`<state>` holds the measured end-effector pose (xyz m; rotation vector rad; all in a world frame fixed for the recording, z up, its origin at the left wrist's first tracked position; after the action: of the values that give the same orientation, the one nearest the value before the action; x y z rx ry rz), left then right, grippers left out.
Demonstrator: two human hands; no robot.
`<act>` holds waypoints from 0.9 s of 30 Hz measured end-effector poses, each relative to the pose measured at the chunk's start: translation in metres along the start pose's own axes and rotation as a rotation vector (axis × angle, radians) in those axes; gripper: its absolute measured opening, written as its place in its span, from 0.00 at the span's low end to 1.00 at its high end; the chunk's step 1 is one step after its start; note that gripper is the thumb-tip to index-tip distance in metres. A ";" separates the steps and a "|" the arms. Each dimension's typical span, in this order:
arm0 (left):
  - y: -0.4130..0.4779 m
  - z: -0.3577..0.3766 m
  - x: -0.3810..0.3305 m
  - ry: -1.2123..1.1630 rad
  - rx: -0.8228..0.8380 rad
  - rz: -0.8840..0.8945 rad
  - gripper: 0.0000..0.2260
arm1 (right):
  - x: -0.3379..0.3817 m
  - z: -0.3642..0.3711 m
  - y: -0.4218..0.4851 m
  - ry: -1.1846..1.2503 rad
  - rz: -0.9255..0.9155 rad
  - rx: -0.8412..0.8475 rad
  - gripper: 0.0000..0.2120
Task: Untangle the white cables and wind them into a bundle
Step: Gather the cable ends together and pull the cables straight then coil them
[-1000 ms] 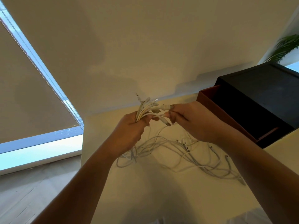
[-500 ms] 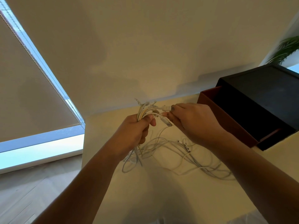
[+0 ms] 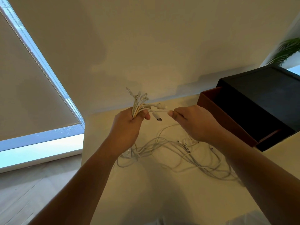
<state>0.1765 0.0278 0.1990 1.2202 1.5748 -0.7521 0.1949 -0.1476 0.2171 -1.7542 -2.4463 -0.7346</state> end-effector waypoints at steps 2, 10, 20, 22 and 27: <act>0.000 0.001 0.001 -0.006 0.008 -0.006 0.15 | -0.005 0.002 0.002 -0.005 0.029 0.018 0.23; 0.019 -0.013 0.007 -0.076 -0.037 -0.077 0.19 | 0.009 -0.001 -0.006 -0.055 -0.123 0.029 0.20; 0.032 -0.011 0.017 0.016 0.019 -0.068 0.21 | 0.036 -0.012 -0.024 0.446 -0.215 0.043 0.14; 0.030 -0.007 0.019 -0.008 0.034 -0.082 0.22 | 0.036 -0.017 -0.024 0.510 -0.174 0.004 0.13; 0.026 -0.003 0.018 -0.040 0.061 -0.075 0.21 | 0.031 -0.020 -0.026 0.737 -0.049 -0.040 0.13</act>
<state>0.1998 0.0449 0.1856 1.1880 1.5828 -0.8735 0.1558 -0.1343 0.2350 -1.1323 -1.9688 -1.1773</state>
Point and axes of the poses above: each hand's wrist, its own y-axis towards the middle knuckle, its own z-axis out of the palm, x = y × z, the point moved 10 cm from there along y, towards the middle knuckle, and after that the axes turned 15 degrees about -x, right-handed, at the moved point
